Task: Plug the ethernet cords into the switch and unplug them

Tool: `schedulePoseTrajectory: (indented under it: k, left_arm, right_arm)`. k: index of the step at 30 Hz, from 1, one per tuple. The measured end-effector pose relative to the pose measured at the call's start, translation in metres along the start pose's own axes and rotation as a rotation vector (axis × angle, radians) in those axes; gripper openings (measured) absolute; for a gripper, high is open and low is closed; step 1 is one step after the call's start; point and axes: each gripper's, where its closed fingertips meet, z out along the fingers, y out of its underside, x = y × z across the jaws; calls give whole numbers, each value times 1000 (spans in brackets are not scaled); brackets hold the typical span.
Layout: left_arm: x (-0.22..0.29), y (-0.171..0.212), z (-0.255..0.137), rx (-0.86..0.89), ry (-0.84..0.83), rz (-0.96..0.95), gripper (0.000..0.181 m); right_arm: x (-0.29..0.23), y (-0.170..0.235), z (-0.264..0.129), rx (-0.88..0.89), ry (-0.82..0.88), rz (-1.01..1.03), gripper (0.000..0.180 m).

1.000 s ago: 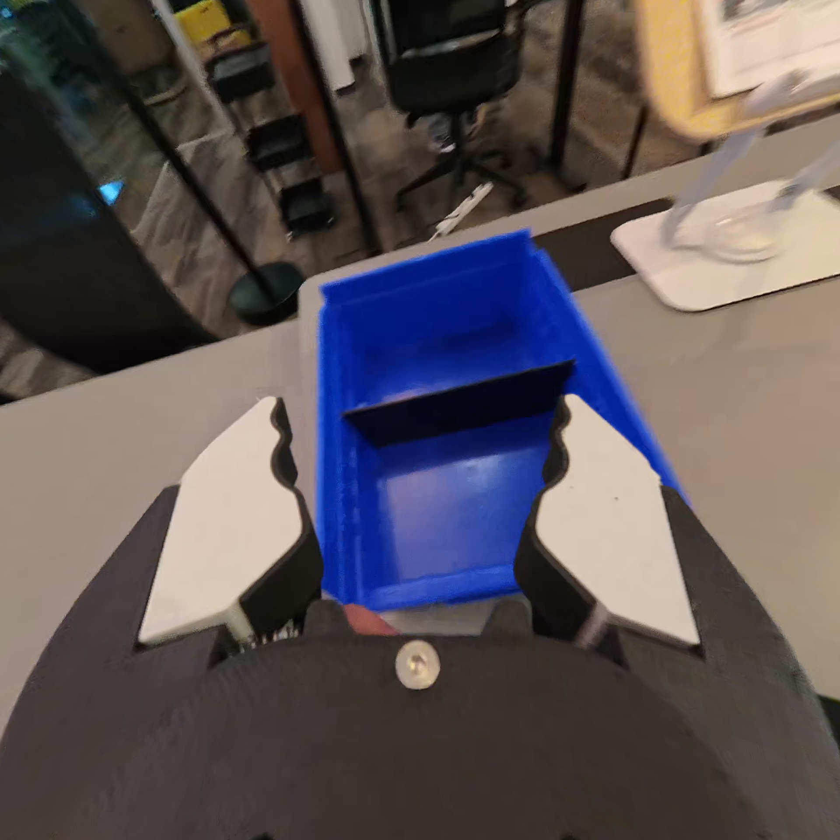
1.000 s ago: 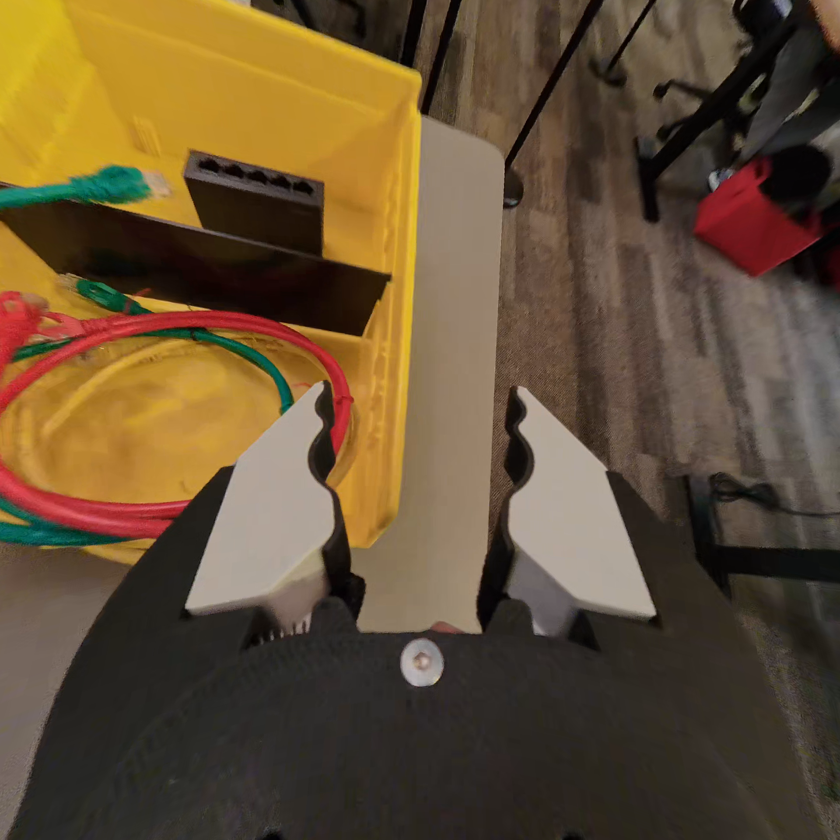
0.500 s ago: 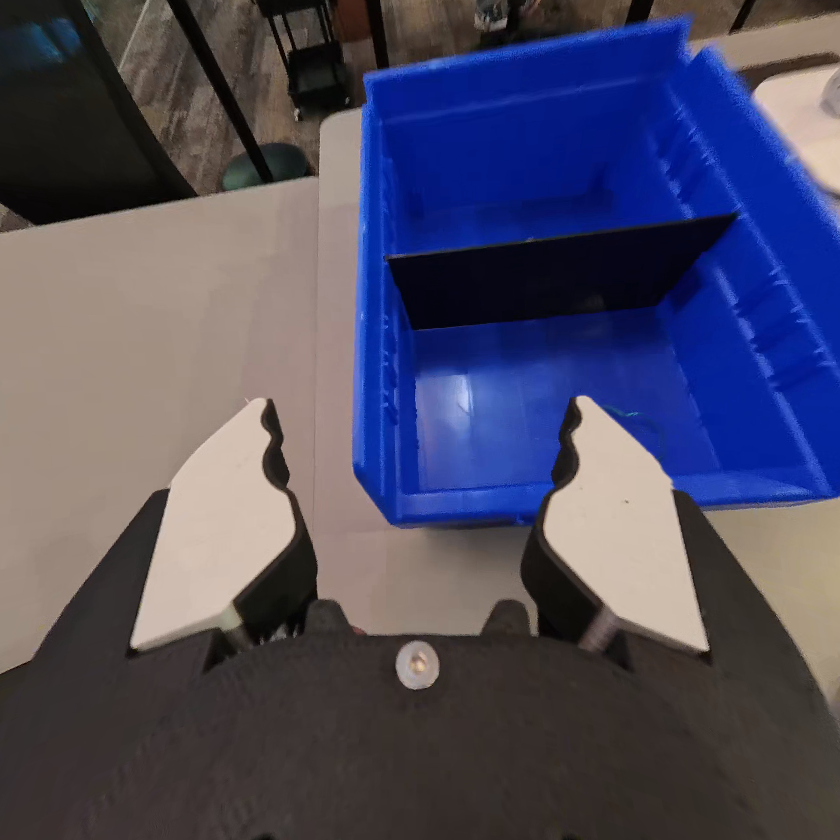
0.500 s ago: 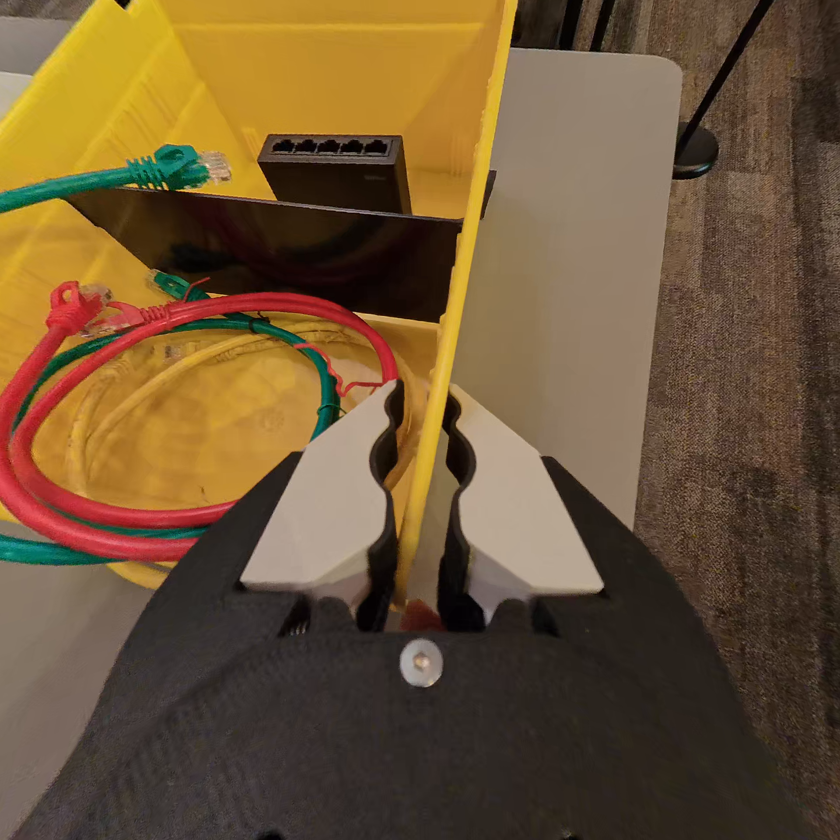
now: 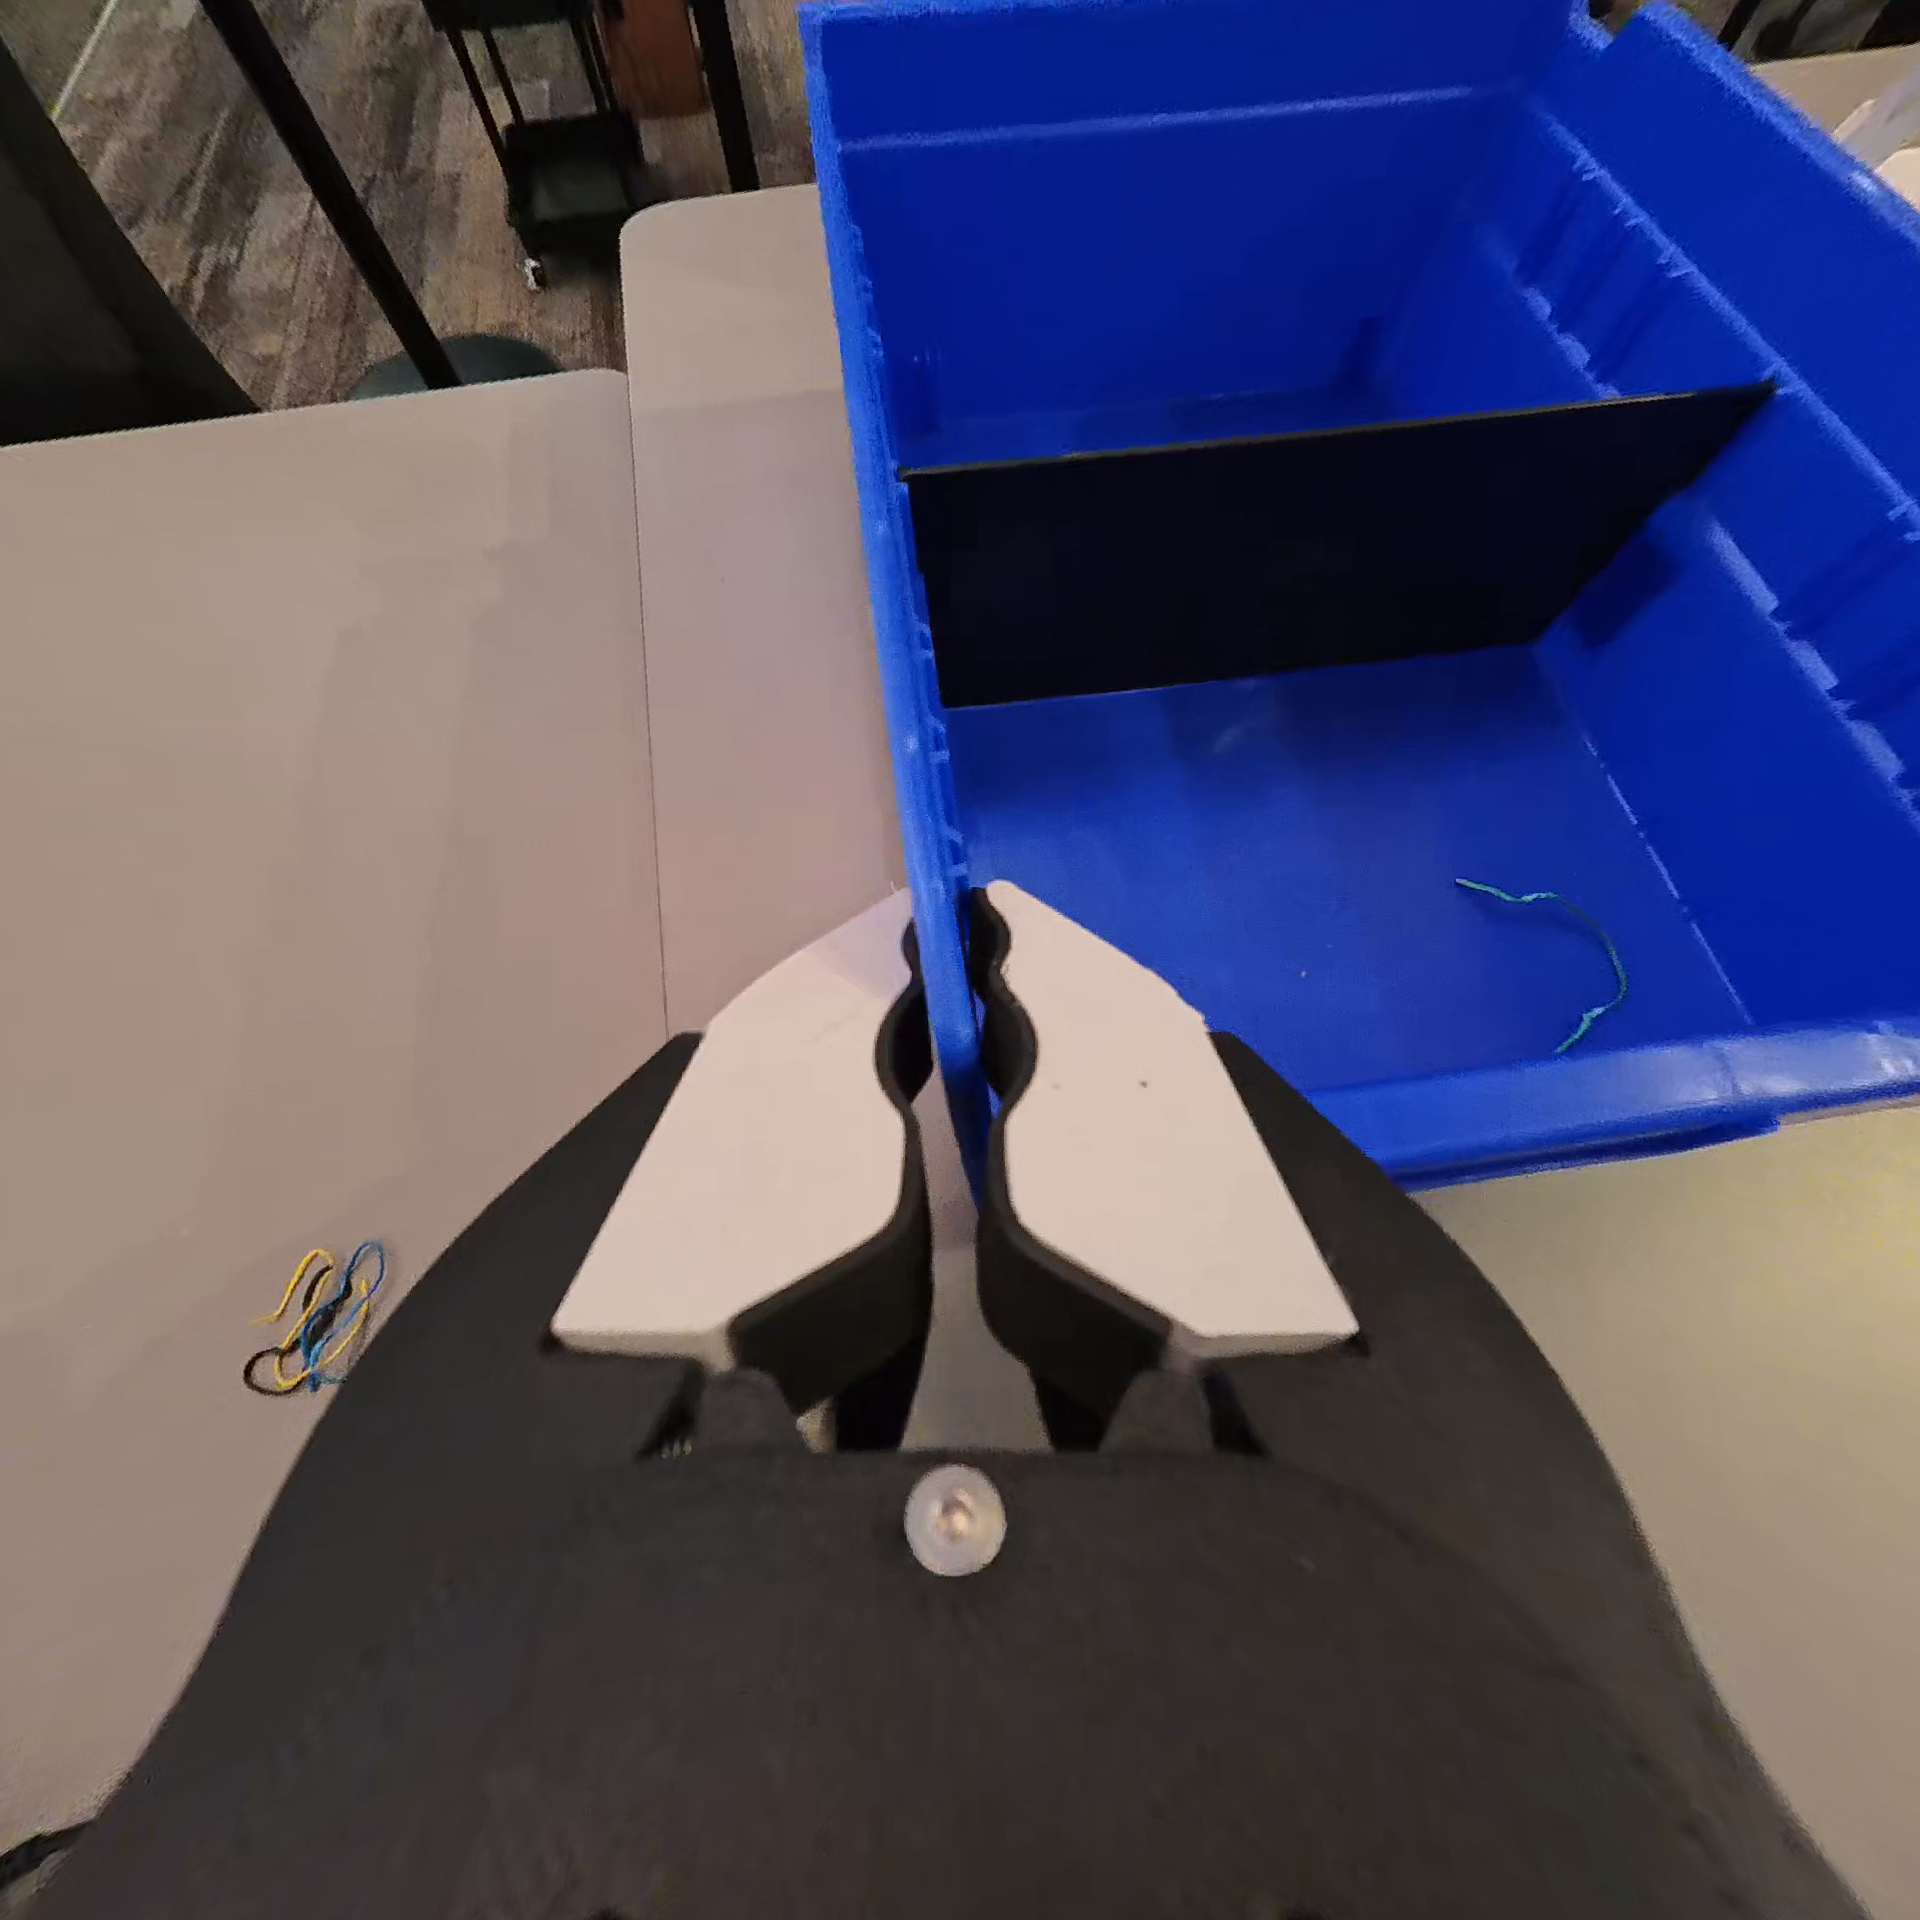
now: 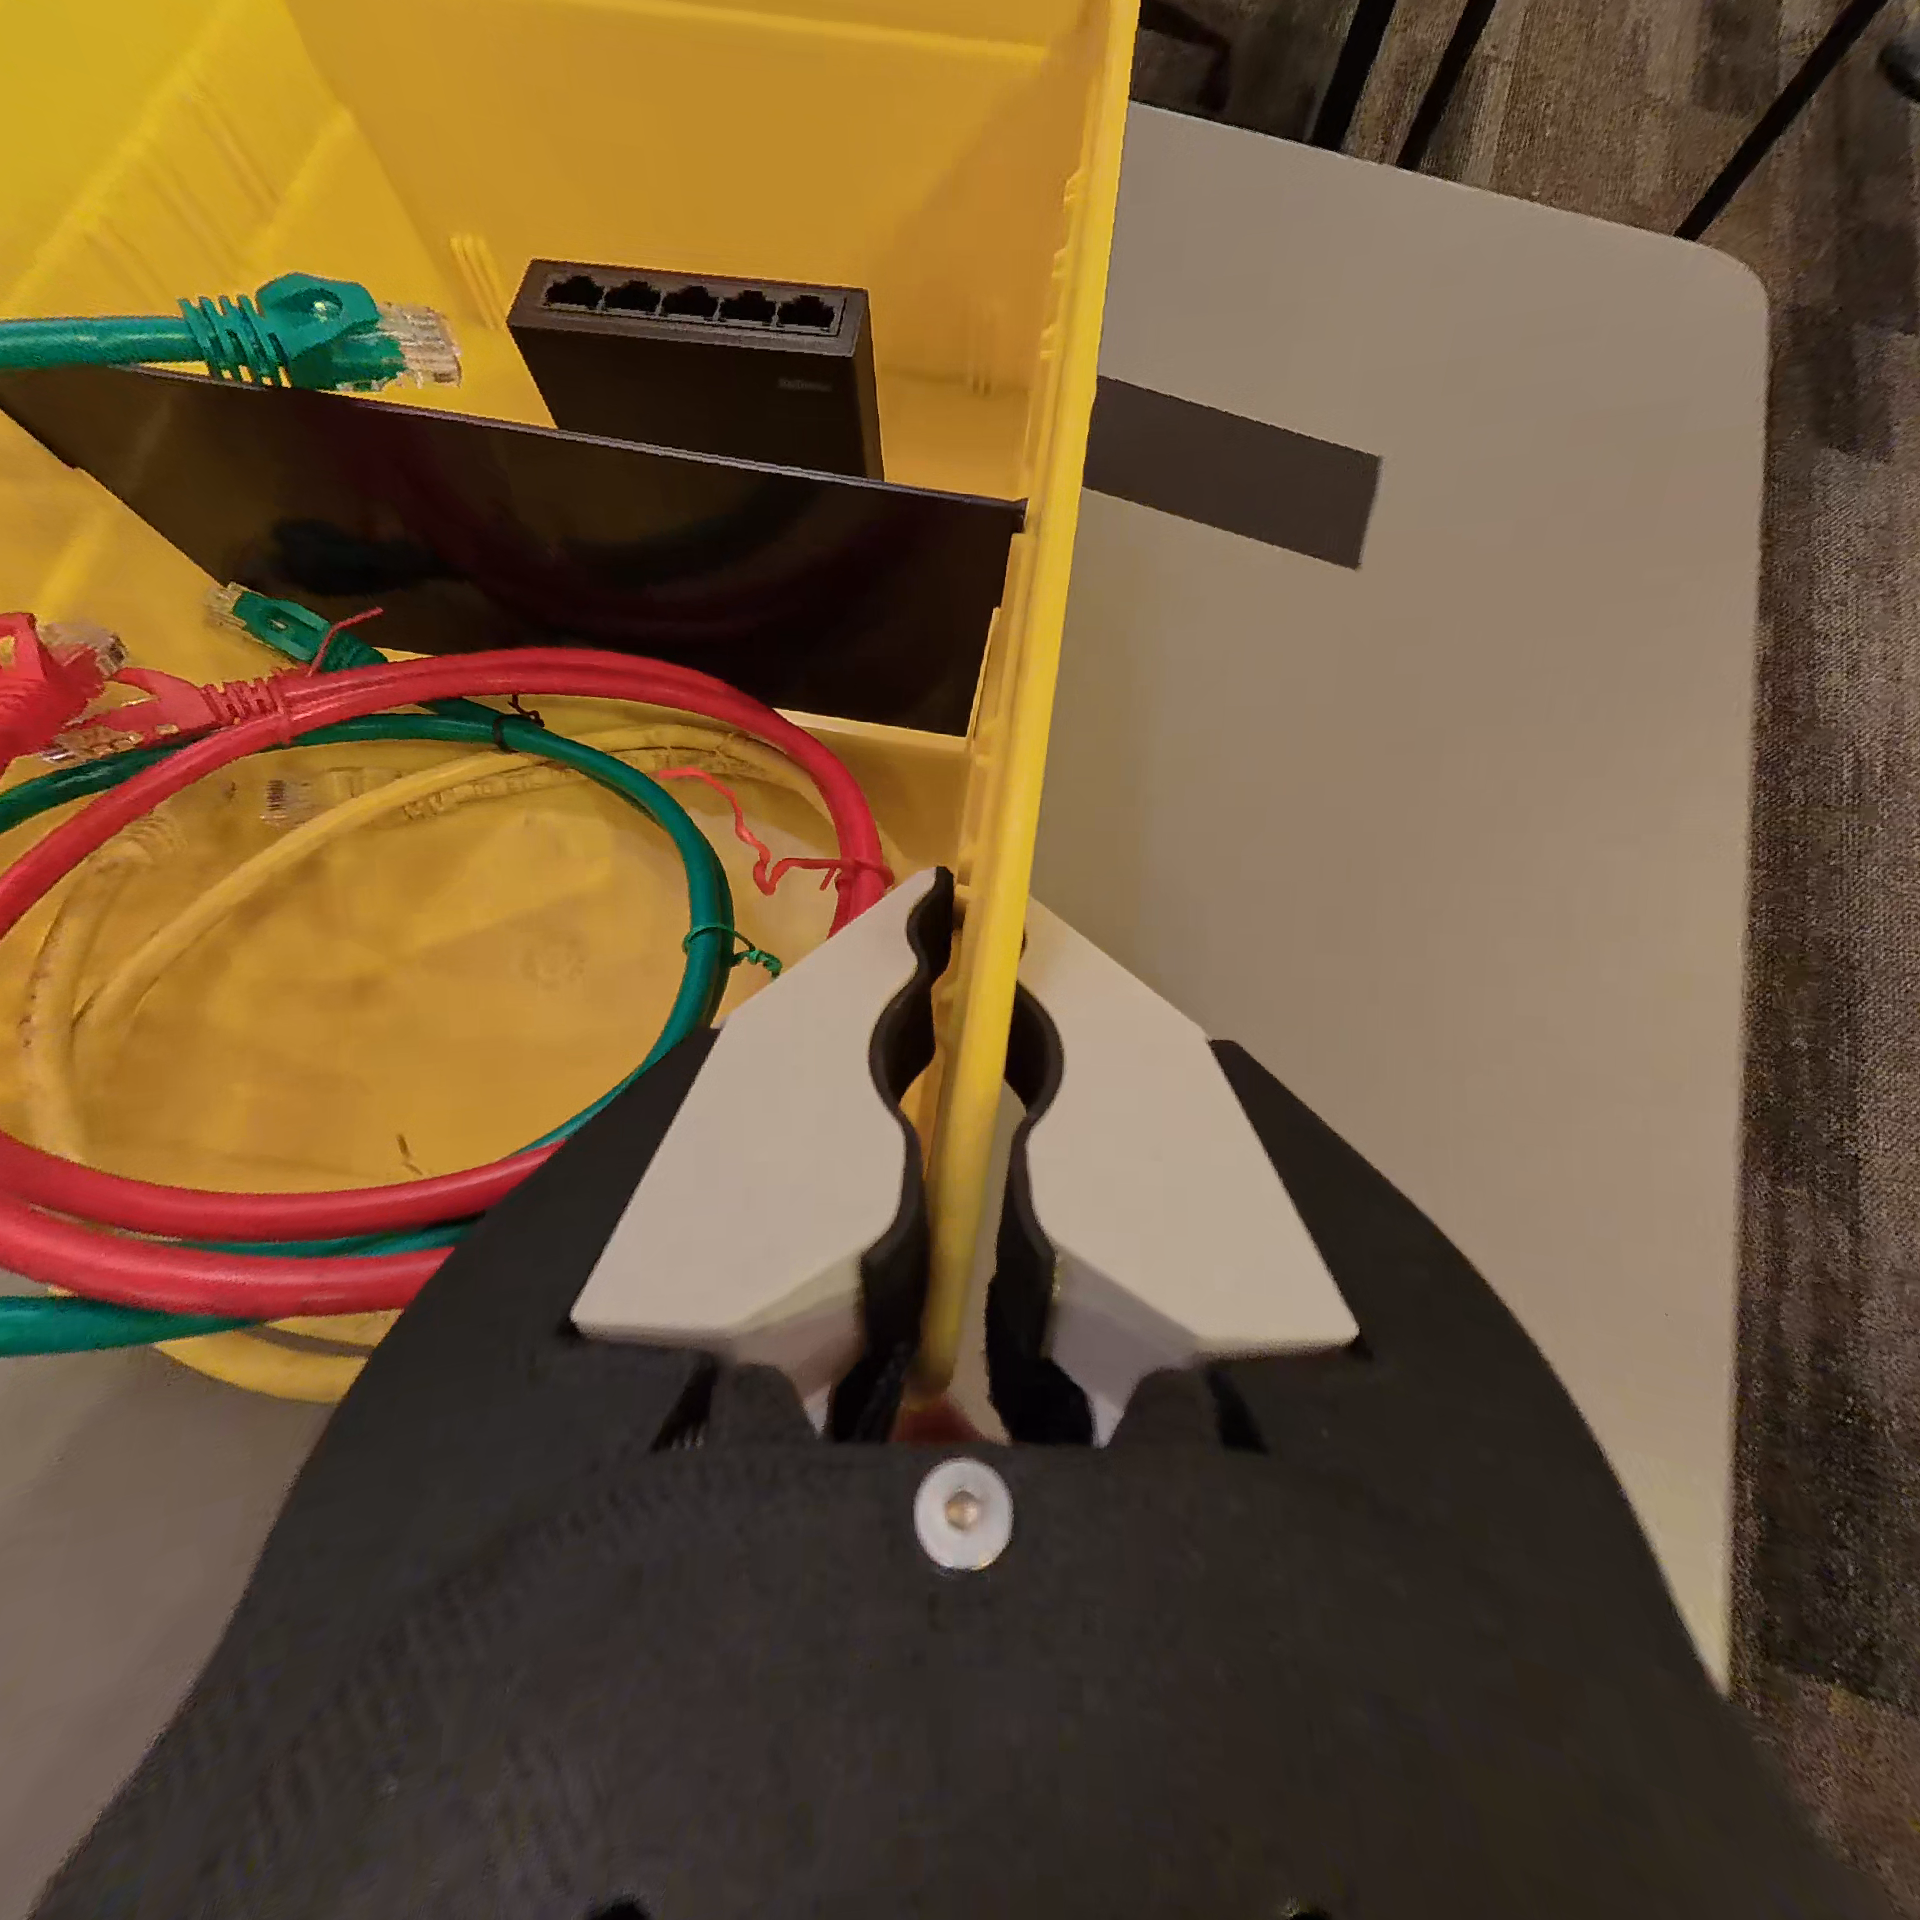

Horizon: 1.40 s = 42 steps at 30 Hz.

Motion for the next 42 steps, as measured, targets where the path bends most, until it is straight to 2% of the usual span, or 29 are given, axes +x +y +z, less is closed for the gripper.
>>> schedulePoseTrajectory:
  k: [6,13,16,22,29,36,40,42]
  left_arm:
    - [-2,-10,-12,75,-6,10,4]
    - [-13,-32,-48,206,-20,12,4]
    - [-15,-40,-63,253,-15,29,4]
    - [-9,-41,-80,273,2,91,4]
    - [-9,-38,-96,296,17,84,4]
    - [-16,-44,-130,393,9,12,4]
    - [-22,-45,-151,436,1,-30,4]
    - [-23,-44,-160,445,12,-62,4]
  right_arm:
    - [-66,-5,5,-8,-35,1,2]
    - [-149,-13,10,1,-46,-20,2]
    - [-173,-14,9,23,-15,-38,4]
    - [-222,-12,5,18,-72,-30,4]
    - [-295,-16,2,8,-202,69,21]
    - [-383,-30,4,12,-340,120,56]
    - [-427,-42,11,28,-381,168,72]
    - [-449,-46,18,50,-389,180,72]
